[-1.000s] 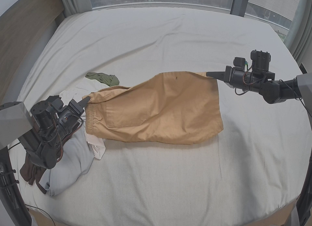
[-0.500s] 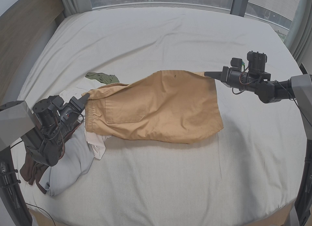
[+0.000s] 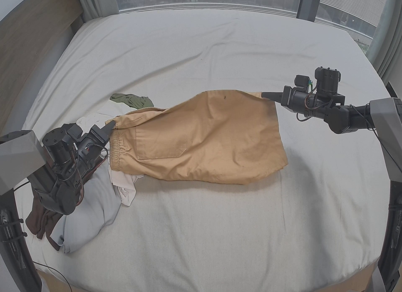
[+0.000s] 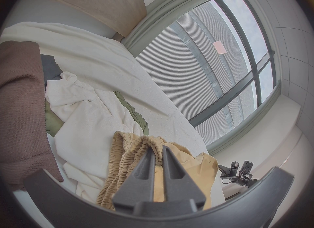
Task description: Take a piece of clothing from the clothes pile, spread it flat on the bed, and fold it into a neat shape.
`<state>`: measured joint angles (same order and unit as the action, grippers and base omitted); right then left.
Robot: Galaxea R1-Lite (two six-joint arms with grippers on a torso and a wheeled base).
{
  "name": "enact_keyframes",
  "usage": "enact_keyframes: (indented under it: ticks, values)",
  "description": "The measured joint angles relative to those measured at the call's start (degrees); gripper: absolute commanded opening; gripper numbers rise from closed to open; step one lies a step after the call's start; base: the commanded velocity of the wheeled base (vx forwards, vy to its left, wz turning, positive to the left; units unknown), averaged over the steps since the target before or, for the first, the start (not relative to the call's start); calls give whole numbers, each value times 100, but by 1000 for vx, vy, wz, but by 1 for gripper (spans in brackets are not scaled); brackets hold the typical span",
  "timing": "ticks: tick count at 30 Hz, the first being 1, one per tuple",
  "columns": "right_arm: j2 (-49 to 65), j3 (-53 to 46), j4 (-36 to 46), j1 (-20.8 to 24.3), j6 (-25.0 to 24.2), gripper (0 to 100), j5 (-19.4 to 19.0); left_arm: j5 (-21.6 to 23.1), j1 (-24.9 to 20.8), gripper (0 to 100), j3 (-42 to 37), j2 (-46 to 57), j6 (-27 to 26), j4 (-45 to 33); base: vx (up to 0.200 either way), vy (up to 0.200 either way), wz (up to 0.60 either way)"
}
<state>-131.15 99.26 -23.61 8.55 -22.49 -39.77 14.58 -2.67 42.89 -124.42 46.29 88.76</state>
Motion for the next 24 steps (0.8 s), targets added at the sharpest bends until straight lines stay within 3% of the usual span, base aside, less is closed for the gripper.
enact_keyframes:
  ticks: [5,9,15,24]
  values:
    - [-41,83,-26,7,-9,100,68,-9,24,100,57,-37,0,2,0,0,0]
    - [-160,273,-77,21,-28,100,422,-202,41,100,173,-96,0,0,0,0,0]
    - [-195,239,-272,29,-134,100,496,-391,55,100,215,-118,-4,4,0,0,0]
    - [457,-1058,-556,16,-160,100,495,-273,46,100,-356,413,-11,11,0,0,0]
